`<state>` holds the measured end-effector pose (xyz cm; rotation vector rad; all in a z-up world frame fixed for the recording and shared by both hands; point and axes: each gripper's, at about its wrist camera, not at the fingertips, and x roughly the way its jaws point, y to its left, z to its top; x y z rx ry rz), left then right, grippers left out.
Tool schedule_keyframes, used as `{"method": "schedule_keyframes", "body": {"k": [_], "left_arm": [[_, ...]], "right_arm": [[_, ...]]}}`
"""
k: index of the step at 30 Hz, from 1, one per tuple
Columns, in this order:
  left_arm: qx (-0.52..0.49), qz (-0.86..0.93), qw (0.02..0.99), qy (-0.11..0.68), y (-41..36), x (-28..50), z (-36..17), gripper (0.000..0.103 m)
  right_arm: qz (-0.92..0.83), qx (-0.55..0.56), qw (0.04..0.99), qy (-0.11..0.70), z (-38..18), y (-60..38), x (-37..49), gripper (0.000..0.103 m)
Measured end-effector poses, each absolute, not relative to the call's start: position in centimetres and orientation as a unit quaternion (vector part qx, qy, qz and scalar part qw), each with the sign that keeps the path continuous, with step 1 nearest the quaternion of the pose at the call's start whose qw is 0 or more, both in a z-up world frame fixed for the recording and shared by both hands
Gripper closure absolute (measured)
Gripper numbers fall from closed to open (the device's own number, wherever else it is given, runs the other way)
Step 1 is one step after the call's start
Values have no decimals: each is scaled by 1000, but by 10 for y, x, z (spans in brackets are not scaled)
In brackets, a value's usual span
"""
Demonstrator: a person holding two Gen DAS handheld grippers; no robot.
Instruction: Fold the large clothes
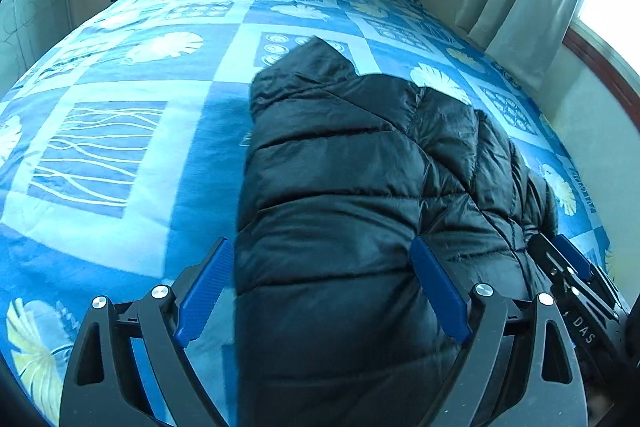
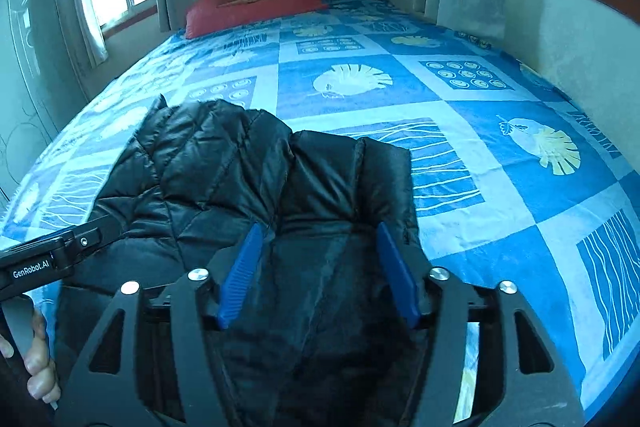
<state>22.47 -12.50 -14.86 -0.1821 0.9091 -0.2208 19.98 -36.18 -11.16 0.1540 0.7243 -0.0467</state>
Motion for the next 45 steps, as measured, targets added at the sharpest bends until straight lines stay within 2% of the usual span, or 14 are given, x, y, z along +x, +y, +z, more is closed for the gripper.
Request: {"method": "schedule_keyframes", "body": {"k": [2, 13, 20, 25, 31, 32, 35, 36, 38, 41, 45], "left_arm": [[-91, -102, 890, 435, -116, 216, -145, 14], [-251, -81, 843, 468, -59, 183, -169, 15], [-311, -122, 816, 472, -65, 181, -190, 14], [-416, -140, 755, 487, -56, 184, -222, 12], [-413, -167, 749, 490, -63, 194, -222, 11], [-411, -175, 747, 493, -65, 197, -223, 11], [-396, -190, 749, 497, -71, 199, -220, 13], [-386, -195, 752, 497, -74, 199, -218, 13], [-381, -199, 755, 496, -77, 200, -216, 15], [-378, -206, 755, 494, -76, 201, -212, 16], [-364, -205, 767, 487, -67, 205, -201, 17]], "right_arm": [[-27, 89, 932, 350, -108, -369, 190, 32], [-18, 203, 903, 377, -130, -403, 167, 30], [5, 283, 870, 404, -157, -422, 177, 15], [36, 359, 838, 409, -181, -433, 180, 10], [69, 374, 832, 403, -186, -431, 181, 9], [73, 372, 832, 404, -186, -430, 182, 10], [98, 379, 826, 404, -187, -427, 184, 34], [105, 383, 825, 403, -186, -427, 185, 37], [120, 392, 823, 393, -184, -426, 183, 51], [130, 393, 829, 377, -178, -420, 179, 60], [144, 386, 835, 364, -169, -402, 181, 65]]}}
